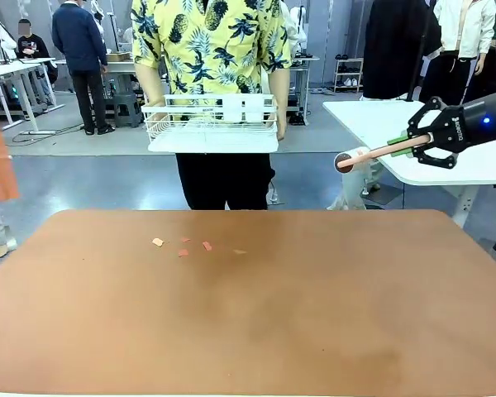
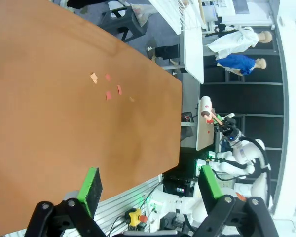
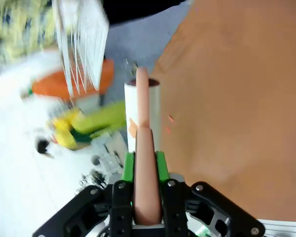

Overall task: Clean the table.
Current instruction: Clean the table with the Lint Roller when the human lifts the Dish drying rack.

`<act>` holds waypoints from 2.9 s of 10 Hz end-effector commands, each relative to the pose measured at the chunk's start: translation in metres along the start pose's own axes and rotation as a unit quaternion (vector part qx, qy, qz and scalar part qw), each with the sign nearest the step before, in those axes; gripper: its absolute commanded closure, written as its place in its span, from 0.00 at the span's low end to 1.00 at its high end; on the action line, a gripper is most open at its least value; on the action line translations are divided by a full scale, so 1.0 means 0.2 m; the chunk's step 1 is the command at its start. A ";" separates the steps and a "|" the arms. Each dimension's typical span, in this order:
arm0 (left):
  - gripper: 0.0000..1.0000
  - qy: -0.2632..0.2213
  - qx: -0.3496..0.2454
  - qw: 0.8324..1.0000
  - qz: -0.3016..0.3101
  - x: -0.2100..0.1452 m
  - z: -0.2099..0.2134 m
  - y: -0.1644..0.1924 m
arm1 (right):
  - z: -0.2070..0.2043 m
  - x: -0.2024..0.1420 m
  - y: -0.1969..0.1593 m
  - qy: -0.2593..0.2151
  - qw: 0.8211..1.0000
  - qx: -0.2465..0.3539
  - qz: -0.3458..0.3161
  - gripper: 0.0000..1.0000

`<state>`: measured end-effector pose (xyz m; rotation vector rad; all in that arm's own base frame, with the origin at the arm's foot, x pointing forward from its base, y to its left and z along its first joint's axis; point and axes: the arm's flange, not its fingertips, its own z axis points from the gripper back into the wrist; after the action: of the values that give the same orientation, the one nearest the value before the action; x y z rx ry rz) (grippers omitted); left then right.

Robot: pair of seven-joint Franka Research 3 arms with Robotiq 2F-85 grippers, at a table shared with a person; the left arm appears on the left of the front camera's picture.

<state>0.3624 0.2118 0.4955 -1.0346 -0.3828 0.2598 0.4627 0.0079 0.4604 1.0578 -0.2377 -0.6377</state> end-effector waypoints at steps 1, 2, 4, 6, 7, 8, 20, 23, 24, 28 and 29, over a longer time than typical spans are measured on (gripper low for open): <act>0.00 -0.001 -0.005 1.000 -0.001 0.00 0.01 0.00 | -0.07 0.12 0.21 0.063 0.979 -0.052 0.187 0.79; 0.00 -0.001 -0.005 1.000 -0.001 0.00 0.01 0.00 | -0.18 0.16 0.30 0.130 0.961 -0.061 0.235 0.79; 0.00 -0.001 -0.005 1.000 -0.001 0.00 0.01 0.00 | -0.49 0.14 0.36 0.233 0.921 -0.060 0.307 0.79; 0.00 -0.001 -0.005 1.000 -0.001 0.00 0.01 0.00 | -0.80 0.12 0.30 0.270 0.910 -0.070 0.307 0.79; 0.00 -0.001 -0.005 1.000 -0.001 0.00 0.01 0.00 | -0.88 0.12 0.28 0.253 0.919 -0.086 0.290 0.79; 0.00 -0.001 -0.005 1.000 -0.001 0.00 0.01 0.00 | -0.93 0.11 0.26 0.240 0.926 -0.083 0.279 0.79; 0.00 -0.001 -0.005 1.000 -0.001 0.00 0.01 0.00 | -1.41 -0.02 0.14 0.271 0.911 -0.120 0.285 0.79; 0.00 -0.001 -0.005 1.000 -0.001 0.00 0.01 0.00 | -1.64 -0.12 0.12 0.264 0.917 -0.127 0.269 0.79; 0.00 -0.001 -0.005 1.000 -0.001 0.00 0.01 0.00 | -1.70 -0.15 0.06 0.266 0.919 -0.125 0.263 0.79; 0.00 -0.001 -0.005 1.000 -0.001 0.00 0.01 0.00 | -1.75 -0.18 -0.05 0.234 0.935 -0.113 0.240 0.79; 0.00 -0.001 -0.005 1.000 -0.001 0.00 0.01 0.00 | -1.74 -0.16 -0.05 0.230 0.939 -0.106 0.235 0.79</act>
<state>0.3628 0.2112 0.4953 -1.0329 -0.3812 0.2598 0.6025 0.2772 0.2849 0.8459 0.0171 0.0607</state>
